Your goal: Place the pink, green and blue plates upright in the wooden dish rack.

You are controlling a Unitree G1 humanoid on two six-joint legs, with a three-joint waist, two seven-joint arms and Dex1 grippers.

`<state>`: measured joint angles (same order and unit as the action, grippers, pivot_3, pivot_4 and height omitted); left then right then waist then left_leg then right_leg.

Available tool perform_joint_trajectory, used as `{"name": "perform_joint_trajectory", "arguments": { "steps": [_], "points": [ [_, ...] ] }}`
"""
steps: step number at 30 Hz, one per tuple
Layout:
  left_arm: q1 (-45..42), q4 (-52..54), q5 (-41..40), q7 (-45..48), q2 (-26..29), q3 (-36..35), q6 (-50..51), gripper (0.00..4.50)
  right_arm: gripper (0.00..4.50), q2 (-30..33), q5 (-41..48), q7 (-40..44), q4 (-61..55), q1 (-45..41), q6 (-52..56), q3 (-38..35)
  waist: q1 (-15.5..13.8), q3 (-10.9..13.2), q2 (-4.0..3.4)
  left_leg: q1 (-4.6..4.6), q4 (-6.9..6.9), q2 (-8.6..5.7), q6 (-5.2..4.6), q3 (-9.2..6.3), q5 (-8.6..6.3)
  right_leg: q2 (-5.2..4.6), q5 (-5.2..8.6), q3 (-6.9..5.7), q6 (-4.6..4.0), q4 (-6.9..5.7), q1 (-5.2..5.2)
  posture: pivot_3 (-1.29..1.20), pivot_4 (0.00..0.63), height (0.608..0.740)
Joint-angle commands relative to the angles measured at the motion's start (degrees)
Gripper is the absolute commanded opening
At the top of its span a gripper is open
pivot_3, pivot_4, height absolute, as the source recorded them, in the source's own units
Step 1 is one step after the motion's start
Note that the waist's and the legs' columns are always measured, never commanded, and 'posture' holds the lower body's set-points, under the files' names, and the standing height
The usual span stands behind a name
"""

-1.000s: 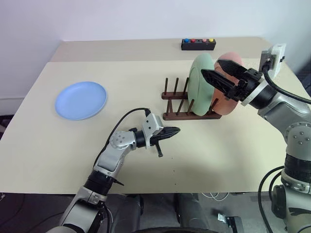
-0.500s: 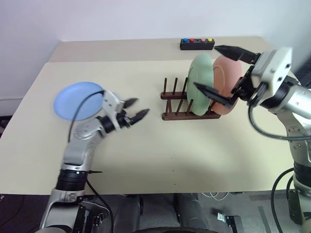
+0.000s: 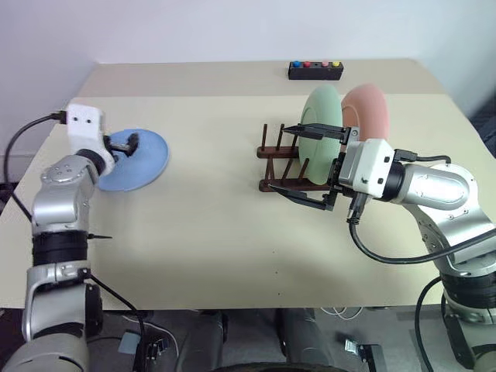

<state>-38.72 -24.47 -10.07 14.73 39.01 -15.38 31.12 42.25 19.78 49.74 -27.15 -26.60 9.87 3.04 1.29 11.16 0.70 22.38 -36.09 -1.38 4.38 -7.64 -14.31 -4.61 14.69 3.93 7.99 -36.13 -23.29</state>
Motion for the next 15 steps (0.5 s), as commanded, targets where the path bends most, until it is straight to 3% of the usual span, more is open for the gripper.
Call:
{"name": "perform_joint_trajectory", "arguments": {
  "steps": [1,9,15],
  "points": [
    [-4.61,-7.68,2.50,-3.67,2.28,-0.58,4.02,4.48,4.50,-0.70,-0.80,-0.03,-0.55,0.41,-1.41,-0.48,-0.19,0.00,0.00,0.00,0.01,0.00,0.00,0.00,0.00,0.00,0.00,0.00,0.00,-0.01,0.00,0.00,0.150,0.740],
    [-12.98,-25.77,2.50,-4.63,3.14,-1.04,2.79,4.48,4.50,-1.63,-1.38,-0.50,-1.16,1.12,-1.25,-0.80,-0.30,0.01,0.18,0.02,-0.04,-0.02,0.02,-0.03,0.01,-0.01,-0.01,-0.05,0.00,-0.04,0.01,0.00,0.150,0.740],
    [-15.55,-32.07,1.51,-2.79,1.91,-0.73,2.94,4.48,4.50,-1.91,-1.66,-0.77,-1.37,1.57,-1.39,-0.96,-0.15,0.01,0.19,0.02,-0.01,-0.01,0.02,-0.03,0.01,-0.01,-0.01,-0.05,0.00,-0.04,-0.02,0.00,0.150,0.740]
  ]
}}
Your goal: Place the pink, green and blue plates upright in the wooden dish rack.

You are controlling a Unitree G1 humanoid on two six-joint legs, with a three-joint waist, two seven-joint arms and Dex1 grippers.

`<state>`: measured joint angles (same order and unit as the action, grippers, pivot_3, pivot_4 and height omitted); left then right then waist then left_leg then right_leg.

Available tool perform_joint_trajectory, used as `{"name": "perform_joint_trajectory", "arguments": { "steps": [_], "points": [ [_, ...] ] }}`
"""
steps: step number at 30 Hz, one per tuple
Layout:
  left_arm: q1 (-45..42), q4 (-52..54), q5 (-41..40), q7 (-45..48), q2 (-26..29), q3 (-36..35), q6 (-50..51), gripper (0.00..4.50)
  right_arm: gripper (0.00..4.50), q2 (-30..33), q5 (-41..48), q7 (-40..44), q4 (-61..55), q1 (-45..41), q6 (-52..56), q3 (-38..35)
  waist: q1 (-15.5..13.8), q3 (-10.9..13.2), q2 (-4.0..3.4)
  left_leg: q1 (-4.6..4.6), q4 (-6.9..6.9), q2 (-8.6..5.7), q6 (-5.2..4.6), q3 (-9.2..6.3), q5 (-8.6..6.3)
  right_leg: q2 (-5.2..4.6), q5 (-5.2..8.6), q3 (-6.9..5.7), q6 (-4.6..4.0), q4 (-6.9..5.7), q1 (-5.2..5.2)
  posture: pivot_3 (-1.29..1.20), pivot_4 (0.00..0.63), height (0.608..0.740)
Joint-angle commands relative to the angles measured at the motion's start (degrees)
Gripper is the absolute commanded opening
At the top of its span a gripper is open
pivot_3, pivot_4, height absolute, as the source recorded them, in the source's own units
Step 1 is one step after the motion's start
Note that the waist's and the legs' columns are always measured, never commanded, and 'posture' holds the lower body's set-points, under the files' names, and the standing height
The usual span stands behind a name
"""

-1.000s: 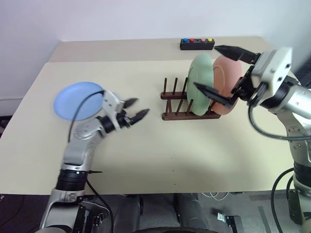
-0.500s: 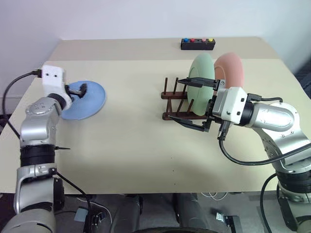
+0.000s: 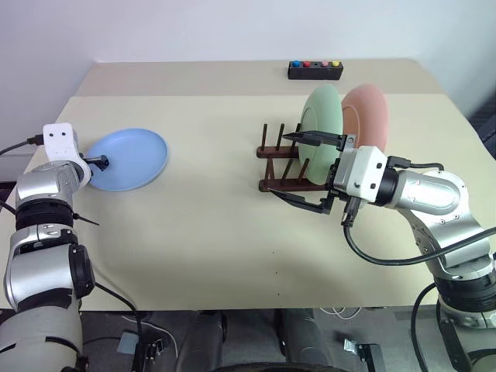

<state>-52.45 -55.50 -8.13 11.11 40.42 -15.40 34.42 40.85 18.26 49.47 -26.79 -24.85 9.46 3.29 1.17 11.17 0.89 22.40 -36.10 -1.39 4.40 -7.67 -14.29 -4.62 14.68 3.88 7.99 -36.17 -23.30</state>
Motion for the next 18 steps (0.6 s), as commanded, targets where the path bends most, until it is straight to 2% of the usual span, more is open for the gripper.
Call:
{"name": "perform_joint_trajectory", "arguments": {
  "steps": [1,4,10,11,18],
  "points": [
    [-1.99,-1.47,-0.82,0.77,0.37,-1.19,-0.57,4.24,4.50,-0.51,-0.19,-0.54,-1.65,-0.13,-1.06,-1.27,-0.05,0.00,0.00,0.00,0.00,0.00,0.00,0.00,0.00,0.00,0.00,0.00,0.00,-0.01,0.00,0.00,0.150,0.740],
    [-1.85,-1.29,-2.61,-1.17,-0.12,-3.72,-1.73,3.25,4.50,-0.42,-0.48,-0.64,-1.29,-0.06,-1.38,-1.54,-0.05,0.00,0.01,0.00,-0.02,0.00,0.00,0.00,0.00,-0.01,0.00,0.00,0.00,-0.02,0.00,0.00,0.150,0.740],
    [-1.08,1.63,-4.18,-1.75,-1.21,-5.20,-1.52,0.29,4.50,-0.31,-1.00,-0.73,-0.78,0.18,-1.50,-1.77,-0.09,-0.01,0.02,0.00,-0.03,0.00,0.01,0.00,0.00,-0.02,0.00,0.00,0.00,-0.05,0.00,0.00,0.150,0.740],
    [-0.88,2.46,-4.55,-1.88,-1.45,-5.49,-1.51,0.08,4.50,-0.34,-1.07,-0.71,-0.73,0.19,-1.51,-1.82,-0.19,-0.01,0.02,0.00,-0.03,0.00,0.01,0.00,0.01,-0.02,0.00,0.00,0.00,-0.06,0.00,0.00,0.150,0.740],
    [4.16,26.82,-10.60,1.92,-8.91,-6.77,-3.30,0.08,4.50,-0.63,-3.45,-1.87,1.08,-0.98,-1.84,-1.36,-0.41,0.00,0.14,0.03,-0.08,-0.01,0.11,-0.02,0.06,-0.06,-0.03,0.00,0.00,-0.06,0.04,0.00,0.150,0.740]
  ]
}}
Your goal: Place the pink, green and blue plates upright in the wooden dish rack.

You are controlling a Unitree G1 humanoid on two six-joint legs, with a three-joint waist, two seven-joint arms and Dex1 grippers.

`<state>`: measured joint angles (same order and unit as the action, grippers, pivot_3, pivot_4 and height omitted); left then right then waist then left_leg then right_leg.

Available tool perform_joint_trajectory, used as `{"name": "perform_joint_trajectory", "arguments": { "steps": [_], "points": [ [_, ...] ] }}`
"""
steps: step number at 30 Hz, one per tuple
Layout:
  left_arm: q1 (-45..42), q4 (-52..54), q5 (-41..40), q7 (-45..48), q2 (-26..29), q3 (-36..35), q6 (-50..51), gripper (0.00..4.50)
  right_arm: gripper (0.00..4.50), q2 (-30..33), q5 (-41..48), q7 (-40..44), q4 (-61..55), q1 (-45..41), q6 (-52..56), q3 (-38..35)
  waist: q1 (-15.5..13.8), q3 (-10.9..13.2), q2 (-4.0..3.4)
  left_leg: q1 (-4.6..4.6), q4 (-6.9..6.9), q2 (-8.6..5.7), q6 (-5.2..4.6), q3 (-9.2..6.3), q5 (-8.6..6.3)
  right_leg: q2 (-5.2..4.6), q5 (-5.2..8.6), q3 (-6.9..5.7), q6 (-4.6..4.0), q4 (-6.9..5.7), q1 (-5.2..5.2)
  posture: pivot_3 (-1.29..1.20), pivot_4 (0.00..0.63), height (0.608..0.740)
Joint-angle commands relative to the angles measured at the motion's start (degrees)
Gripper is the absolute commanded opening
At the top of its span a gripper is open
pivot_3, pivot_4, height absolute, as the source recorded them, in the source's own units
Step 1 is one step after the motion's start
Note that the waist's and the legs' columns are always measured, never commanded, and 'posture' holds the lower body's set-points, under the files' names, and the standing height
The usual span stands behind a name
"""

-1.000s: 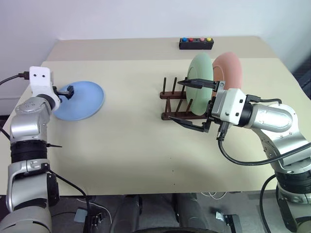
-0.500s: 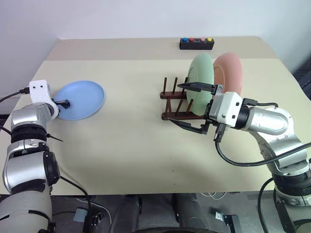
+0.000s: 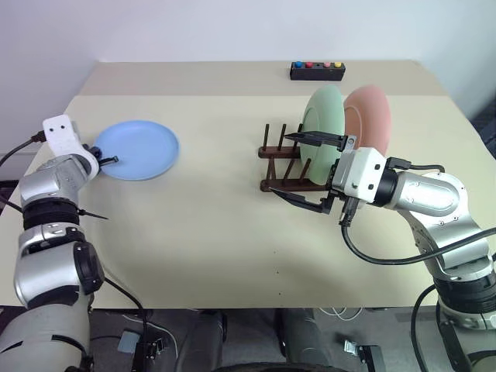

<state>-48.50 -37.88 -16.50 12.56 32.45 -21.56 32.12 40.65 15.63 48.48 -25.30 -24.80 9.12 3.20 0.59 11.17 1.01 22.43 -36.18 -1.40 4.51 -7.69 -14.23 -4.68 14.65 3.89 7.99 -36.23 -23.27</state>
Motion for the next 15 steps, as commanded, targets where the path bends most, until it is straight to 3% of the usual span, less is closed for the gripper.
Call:
{"name": "perform_joint_trajectory", "arguments": {
  "steps": [1,7,12,15],
  "points": [
    [0.53,12.29,-2.77,0.32,-2.17,-0.43,-1.11,0.08,4.50,-0.76,-1.03,-1.12,-0.20,-1.46,-1.71,-1.26,0.22,0.01,0.03,0.00,0.01,0.00,0.00,0.01,0.00,0.00,-0.01,0.00,0.00,0.00,-0.02,0.00,0.150,0.740],
    [-0.07,29.65,-1.98,-2.14,-9.61,4.90,-2.29,0.08,4.50,-2.74,-4.51,-3.99,1.38,-5.12,-4.12,-1.07,0.44,0.01,0.03,0.00,0.05,0.01,0.01,0.02,0.00,0.01,-0.03,0.01,-0.04,-0.01,-0.09,0.00,0.150,0.740],
    [-2.29,37.41,4.68,-6.59,-12.90,12.25,-5.11,0.08,4.50,-3.69,-11.29,-6.55,3.76,-7.63,-8.31,1.06,0.40,0.01,0.03,0.00,0.04,0.01,0.01,0.03,0.01,0.01,-0.04,0.01,-0.04,-0.01,-0.09,0.00,0.150,0.740],
    [-4.47,41.13,4.78,-8.88,-16.78,13.80,-5.55,0.08,4.50,-4.25,-15.36,-7.94,5.54,-8.78,-11.15,2.36,0.21,0.02,0.04,0.01,0.03,0.00,0.02,0.04,0.01,0.01,-0.04,0.01,-0.04,0.01,-0.09,0.00,0.150,0.740]
  ]
}}
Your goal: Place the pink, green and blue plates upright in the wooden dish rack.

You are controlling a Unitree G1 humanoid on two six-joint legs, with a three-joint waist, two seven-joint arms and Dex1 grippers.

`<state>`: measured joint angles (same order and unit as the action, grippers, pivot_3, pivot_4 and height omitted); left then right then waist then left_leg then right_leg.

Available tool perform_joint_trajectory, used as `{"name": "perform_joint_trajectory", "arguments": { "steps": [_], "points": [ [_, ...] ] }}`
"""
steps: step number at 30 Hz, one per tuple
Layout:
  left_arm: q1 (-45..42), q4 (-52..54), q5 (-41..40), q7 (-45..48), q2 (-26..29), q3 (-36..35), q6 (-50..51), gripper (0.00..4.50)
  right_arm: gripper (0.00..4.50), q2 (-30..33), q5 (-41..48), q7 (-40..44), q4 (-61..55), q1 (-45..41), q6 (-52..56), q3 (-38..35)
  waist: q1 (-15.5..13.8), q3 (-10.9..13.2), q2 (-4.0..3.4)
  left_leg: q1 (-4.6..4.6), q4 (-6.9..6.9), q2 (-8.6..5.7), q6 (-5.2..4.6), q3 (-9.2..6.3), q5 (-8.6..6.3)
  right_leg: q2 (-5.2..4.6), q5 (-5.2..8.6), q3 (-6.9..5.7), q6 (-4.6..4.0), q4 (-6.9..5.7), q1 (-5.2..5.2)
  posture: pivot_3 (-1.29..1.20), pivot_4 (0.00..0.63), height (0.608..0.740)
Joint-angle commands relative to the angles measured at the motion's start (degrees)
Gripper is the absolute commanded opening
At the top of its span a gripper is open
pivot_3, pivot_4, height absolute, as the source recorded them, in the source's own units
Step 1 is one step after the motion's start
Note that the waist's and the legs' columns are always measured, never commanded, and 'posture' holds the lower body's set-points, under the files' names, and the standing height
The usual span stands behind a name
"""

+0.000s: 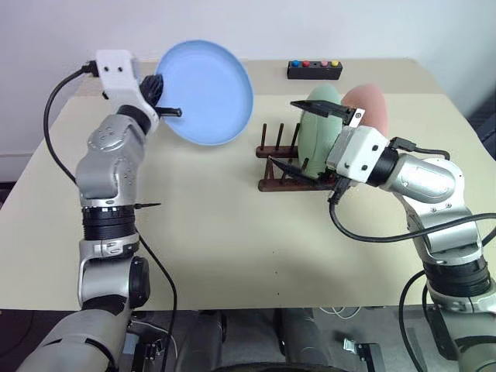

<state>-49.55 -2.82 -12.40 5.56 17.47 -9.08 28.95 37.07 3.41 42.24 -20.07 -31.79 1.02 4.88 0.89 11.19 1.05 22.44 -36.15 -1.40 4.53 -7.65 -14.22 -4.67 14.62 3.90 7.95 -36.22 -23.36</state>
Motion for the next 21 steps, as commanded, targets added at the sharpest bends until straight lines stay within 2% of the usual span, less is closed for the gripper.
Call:
{"name": "perform_joint_trajectory", "arguments": {
  "steps": [1,11,19,21],
  "points": [
    [-3.86,7.16,0.38,-2.25,-2.97,1.61,-1.76,0.08,4.50,-0.83,-4.03,-2.01,0.72,-2.04,-3.70,1.01,-0.13,0.00,0.01,0.01,-0.01,0.00,0.00,0.00,0.00,0.00,0.00,0.00,0.00,0.02,0.00,0.00,0.150,0.740],
    [-5.76,14.39,-0.90,-2.91,-10.38,4.97,0.52,0.08,4.50,-1.71,-13.49,-5.29,5.52,-4.57,-9.96,3.57,0.11,0.01,0.00,0.00,0.01,0.00,0.01,0.02,0.00,0.02,0.00,0.01,0.01,0.05,0.01,0.00,0.150,0.740],
    [-5.19,17.27,-1.62,-1.48,-11.00,6.28,3.28,0.08,4.50,-1.86,-19.84,-8.15,9.57,-6.58,-12.23,3.90,0.09,0.01,0.00,0.00,0.01,0.00,0.02,0.01,0.01,0.02,0.00,0.01,0.00,0.06,0.01,0.00,0.150,0.740],
    [-5.19,17.77,-1.87,-0.99,-11.09,6.44,3.52,0.00,3.93,-1.54,-21.42,-8.25,10.43,-6.84,-12.34,4.37,0.10,0.01,0.00,0.00,0.01,0.00,0.02,0.02,0.01,0.02,0.00,0.01,0.00,0.06,0.01,0.00,0.150,0.740]
  ]
}}
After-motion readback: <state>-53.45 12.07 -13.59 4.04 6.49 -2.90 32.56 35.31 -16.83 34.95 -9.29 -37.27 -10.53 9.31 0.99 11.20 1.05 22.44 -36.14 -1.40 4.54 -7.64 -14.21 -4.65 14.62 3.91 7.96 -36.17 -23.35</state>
